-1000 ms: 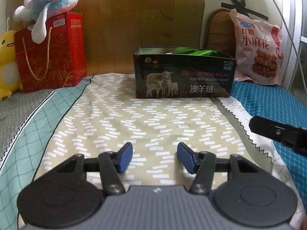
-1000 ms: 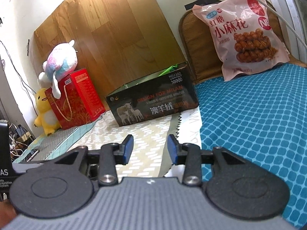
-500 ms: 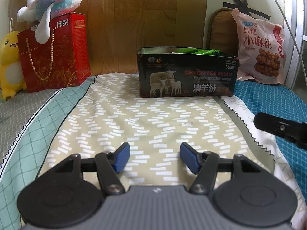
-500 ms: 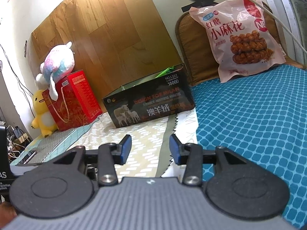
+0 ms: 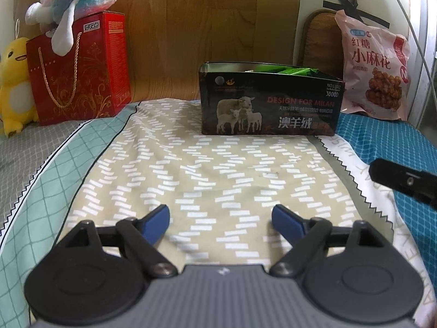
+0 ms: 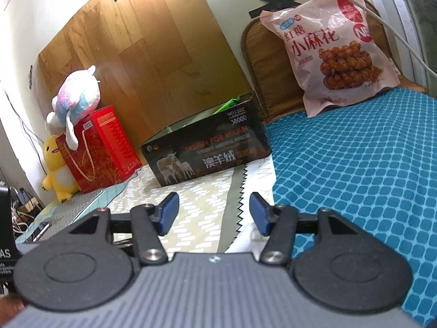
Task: Organize snacks
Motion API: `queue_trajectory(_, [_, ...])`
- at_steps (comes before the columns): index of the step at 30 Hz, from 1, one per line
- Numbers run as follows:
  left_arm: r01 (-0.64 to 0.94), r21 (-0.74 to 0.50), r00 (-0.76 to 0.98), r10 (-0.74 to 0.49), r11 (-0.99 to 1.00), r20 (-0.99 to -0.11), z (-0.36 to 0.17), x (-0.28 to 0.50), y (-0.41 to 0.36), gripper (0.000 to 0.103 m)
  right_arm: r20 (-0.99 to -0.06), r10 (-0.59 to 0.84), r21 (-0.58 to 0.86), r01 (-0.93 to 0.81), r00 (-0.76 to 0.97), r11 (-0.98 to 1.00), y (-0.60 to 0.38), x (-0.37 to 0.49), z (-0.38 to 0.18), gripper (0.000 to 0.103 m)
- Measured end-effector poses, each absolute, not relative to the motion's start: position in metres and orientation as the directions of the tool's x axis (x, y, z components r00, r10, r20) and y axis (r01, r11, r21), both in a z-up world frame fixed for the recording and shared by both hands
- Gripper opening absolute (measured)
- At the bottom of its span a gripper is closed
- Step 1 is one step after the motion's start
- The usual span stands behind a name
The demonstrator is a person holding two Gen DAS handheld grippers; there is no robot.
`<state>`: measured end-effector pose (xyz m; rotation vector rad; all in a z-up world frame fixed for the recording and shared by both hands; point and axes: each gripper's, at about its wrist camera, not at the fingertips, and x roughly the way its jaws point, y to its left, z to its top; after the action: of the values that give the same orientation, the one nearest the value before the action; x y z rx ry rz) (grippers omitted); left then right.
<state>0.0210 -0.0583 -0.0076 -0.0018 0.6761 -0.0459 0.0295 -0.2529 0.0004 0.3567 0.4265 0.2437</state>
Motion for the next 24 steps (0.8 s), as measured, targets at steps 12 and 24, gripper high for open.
queue_trajectory(12, [-0.024, 0.007, 0.773, 0.023, 1.000, -0.634, -0.0066, 0.0229, -0.0544, 0.103, -0.362, 0.311, 0.432, -0.137, 0.879, 0.891, -0.2599, 0.0308, -0.0002, 0.067])
queue_trajectory(24, [-0.058, 0.043, 0.786, 0.072, 0.997, -0.614, -0.0047, 0.0196, -0.0551, 0.103, -0.355, 0.312, 0.457, -0.128, 0.881, 0.880, -0.2626, 0.0304, -0.0007, 0.074])
